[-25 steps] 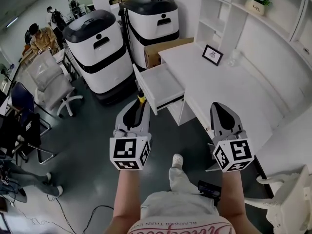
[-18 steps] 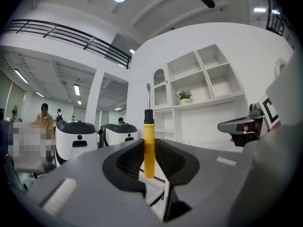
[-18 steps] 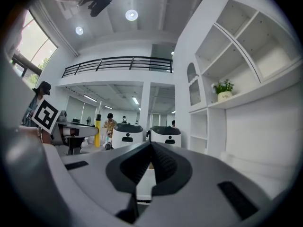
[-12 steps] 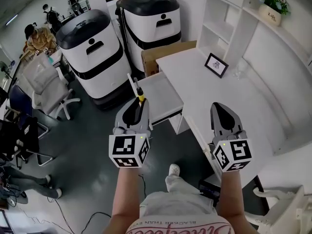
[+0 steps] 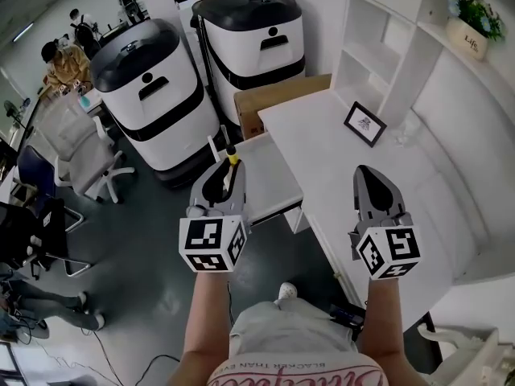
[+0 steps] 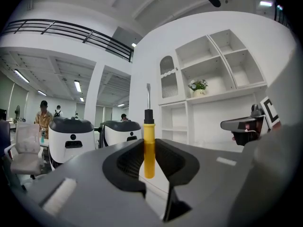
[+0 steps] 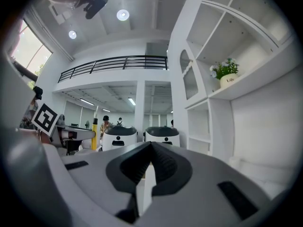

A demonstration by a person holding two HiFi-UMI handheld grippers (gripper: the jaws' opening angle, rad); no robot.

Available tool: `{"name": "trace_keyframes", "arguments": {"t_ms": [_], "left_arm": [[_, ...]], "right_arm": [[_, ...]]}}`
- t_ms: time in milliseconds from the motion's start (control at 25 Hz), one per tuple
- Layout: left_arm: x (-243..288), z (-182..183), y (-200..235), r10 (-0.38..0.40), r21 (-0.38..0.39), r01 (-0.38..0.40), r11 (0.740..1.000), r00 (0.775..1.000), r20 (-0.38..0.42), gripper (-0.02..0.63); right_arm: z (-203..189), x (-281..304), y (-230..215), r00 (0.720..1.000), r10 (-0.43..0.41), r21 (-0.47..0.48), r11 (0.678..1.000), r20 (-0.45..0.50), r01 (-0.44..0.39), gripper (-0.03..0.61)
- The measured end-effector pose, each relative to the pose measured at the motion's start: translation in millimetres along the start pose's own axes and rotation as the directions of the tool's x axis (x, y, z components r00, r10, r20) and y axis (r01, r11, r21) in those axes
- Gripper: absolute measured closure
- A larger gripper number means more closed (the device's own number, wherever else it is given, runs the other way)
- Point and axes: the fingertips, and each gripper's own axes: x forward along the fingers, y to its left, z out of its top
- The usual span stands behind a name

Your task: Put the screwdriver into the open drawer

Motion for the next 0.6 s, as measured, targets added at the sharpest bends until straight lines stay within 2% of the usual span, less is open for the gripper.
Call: {"name": "trace_keyframes", "arguments": {"t_ms": [600], "left_arm": [[58,-30,28,-0.023,-0.017,0.021,1.0,0.996,-0.09,0.534]], "right_arm": [[-25,58,-12,0.998,-0.017,0.006,1.0,-0.063,0.018,0.572]]}}
